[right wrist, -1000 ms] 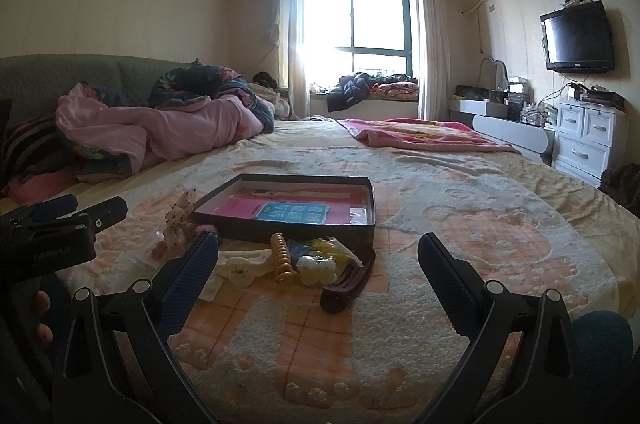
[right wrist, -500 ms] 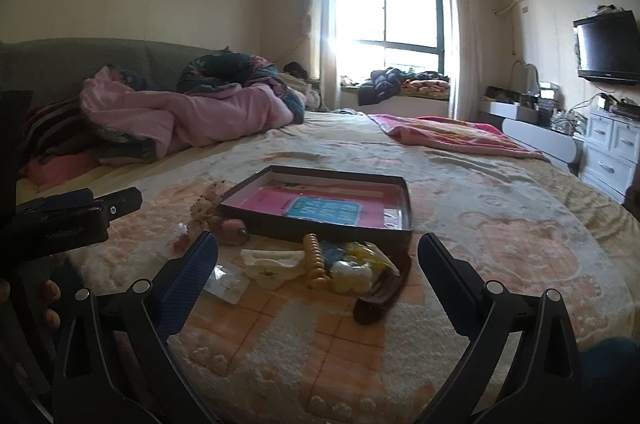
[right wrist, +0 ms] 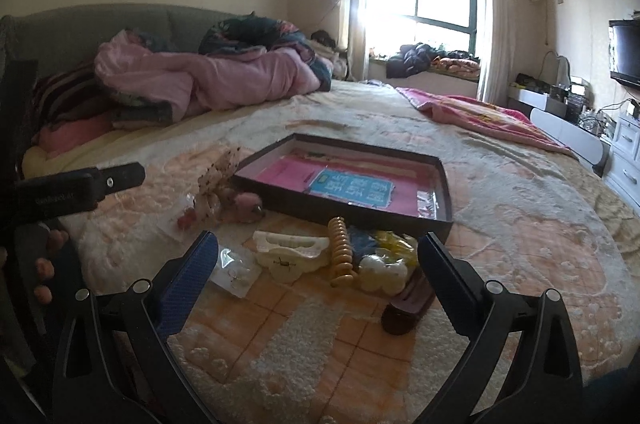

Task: Organize jewelry
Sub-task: 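Grasp the lace bow with the left tool while the right tool grasps the orange coiled beads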

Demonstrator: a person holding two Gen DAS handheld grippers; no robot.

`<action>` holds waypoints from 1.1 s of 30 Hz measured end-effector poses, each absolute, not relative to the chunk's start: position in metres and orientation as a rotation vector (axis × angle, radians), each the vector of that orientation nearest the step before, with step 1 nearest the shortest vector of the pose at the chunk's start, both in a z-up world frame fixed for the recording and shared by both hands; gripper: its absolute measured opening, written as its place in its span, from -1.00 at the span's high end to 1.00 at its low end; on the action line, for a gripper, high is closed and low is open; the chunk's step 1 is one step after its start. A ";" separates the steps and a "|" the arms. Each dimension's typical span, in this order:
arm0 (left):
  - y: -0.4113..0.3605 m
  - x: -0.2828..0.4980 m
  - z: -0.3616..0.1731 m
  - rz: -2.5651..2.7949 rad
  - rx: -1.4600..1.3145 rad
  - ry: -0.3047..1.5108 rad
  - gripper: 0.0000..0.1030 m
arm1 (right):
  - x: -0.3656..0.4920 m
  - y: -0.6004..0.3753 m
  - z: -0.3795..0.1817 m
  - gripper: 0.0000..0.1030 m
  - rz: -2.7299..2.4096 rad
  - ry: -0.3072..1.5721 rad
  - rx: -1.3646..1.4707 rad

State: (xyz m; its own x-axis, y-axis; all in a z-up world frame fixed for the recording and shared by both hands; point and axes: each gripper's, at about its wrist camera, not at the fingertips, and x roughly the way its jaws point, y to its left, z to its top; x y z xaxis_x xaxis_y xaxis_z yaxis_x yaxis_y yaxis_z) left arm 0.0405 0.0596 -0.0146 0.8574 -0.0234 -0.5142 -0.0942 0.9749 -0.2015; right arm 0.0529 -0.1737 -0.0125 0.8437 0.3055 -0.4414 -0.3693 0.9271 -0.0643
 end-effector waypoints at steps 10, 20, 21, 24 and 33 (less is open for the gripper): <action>0.053 0.072 -0.020 -0.007 -0.169 0.607 -0.80 | 0.098 -0.166 -0.036 -0.09 0.339 0.575 -0.209; 0.049 0.115 -0.035 -0.047 -0.154 0.704 -0.69 | 0.125 -0.162 -0.060 0.31 0.304 0.626 -0.341; 0.047 0.118 -0.036 -0.050 -0.143 0.712 -0.67 | 0.126 -0.160 -0.062 0.31 0.303 0.624 -0.357; 0.044 0.126 -0.040 -0.060 -0.126 0.729 -0.58 | 0.129 -0.152 -0.067 0.35 0.286 0.614 -0.427; 0.043 0.153 -0.051 -0.070 -0.112 0.776 -0.02 | 0.142 -0.147 -0.071 0.65 0.300 0.629 -0.434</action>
State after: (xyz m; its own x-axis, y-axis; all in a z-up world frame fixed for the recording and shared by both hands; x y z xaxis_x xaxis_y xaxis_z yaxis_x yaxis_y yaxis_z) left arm 0.1529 0.0429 -0.0510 0.7120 -0.1039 -0.6944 0.0217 0.9918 -0.1261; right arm 0.1424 -0.1473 -0.0707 0.7703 0.1382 -0.6226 -0.3964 0.8685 -0.2977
